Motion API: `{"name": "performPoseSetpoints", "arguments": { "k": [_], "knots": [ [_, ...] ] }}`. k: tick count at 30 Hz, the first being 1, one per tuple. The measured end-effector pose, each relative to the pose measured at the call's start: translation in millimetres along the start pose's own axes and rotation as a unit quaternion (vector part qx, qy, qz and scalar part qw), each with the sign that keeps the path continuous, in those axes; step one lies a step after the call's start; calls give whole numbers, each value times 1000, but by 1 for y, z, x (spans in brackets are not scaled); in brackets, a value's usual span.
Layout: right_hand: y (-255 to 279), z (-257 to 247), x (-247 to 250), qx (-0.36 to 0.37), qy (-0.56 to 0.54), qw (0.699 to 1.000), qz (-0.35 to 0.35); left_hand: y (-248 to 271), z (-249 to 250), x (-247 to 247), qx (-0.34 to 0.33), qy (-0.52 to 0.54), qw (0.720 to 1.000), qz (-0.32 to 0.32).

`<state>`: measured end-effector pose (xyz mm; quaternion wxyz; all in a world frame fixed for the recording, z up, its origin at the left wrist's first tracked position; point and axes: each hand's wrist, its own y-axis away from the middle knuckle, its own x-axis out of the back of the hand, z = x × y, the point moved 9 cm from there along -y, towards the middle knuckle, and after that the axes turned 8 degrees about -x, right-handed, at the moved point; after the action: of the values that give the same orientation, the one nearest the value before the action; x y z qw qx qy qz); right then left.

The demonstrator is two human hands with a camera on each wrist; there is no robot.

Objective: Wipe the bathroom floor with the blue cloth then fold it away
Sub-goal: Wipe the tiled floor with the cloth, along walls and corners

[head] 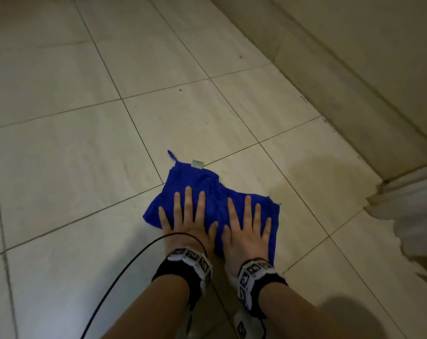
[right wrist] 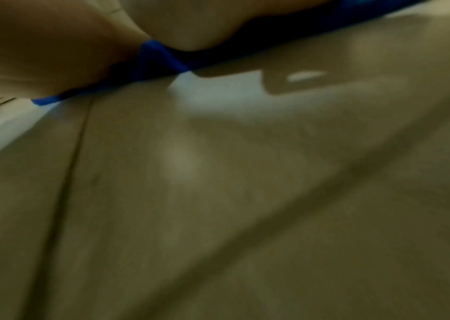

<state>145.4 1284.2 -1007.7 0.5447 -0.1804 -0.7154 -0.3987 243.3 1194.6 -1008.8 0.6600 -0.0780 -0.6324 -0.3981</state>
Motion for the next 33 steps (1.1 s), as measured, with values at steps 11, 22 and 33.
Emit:
{"name": "performPoseSetpoints", "arguments": {
  "k": [11,22,33],
  "knots": [
    [98,33,-37,-33,-32,997,63,99,13,-58,-93,-3,995,41],
    [107,46,-42,-11,-38,998,57,101,24,-68,-112,-13,994,6],
    [22,116,5,-136,-73,988,6,16,87,-41,-62,-9,998,-28]
  ]
}}
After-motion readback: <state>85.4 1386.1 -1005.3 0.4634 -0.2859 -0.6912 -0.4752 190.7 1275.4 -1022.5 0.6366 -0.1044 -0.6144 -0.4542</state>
